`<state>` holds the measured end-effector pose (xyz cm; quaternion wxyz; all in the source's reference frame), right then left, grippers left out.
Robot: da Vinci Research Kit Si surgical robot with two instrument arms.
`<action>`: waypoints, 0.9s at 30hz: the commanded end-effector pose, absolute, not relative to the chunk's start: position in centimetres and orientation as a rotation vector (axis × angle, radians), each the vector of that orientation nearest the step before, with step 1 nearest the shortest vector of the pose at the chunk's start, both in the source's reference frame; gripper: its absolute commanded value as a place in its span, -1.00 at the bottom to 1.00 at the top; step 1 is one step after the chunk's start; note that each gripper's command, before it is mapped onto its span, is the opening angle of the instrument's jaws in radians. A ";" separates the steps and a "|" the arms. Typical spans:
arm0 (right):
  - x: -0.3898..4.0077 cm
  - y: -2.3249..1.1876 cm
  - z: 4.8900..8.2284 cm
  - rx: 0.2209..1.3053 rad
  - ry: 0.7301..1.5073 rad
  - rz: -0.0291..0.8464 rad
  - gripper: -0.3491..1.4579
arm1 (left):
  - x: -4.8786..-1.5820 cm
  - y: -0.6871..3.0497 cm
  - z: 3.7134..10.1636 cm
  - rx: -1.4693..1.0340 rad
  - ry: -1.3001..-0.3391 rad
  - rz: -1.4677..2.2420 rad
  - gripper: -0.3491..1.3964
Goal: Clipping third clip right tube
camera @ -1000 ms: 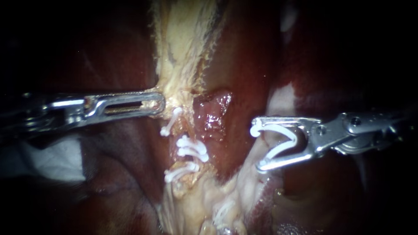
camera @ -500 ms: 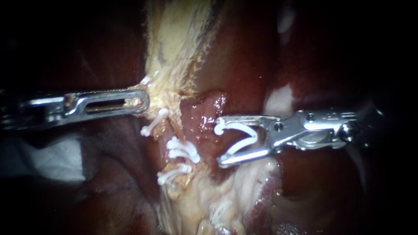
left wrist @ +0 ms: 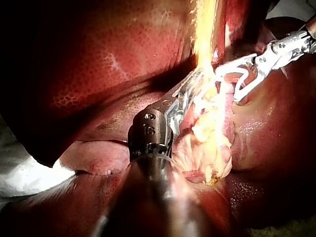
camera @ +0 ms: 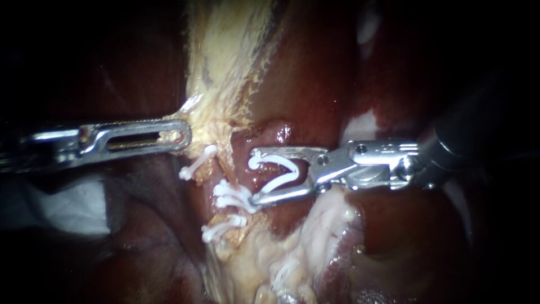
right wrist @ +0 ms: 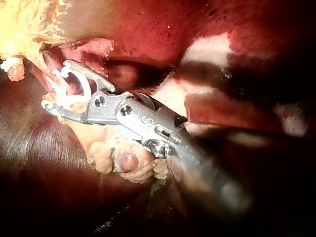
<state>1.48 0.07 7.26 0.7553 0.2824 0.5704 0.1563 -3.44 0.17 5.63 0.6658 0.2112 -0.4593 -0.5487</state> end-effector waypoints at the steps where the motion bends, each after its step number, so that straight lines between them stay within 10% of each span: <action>1: 1.49 0.06 7.28 0.615 1.244 0.341 0.03 | -3.44 0.16 5.62 0.476 -1.036 -1.239 -1.00; 27: 1.94 0.01 7.45 0.715 1.303 0.317 0.04 | -3.46 0.13 5.57 0.473 -1.038 -1.242 -1.00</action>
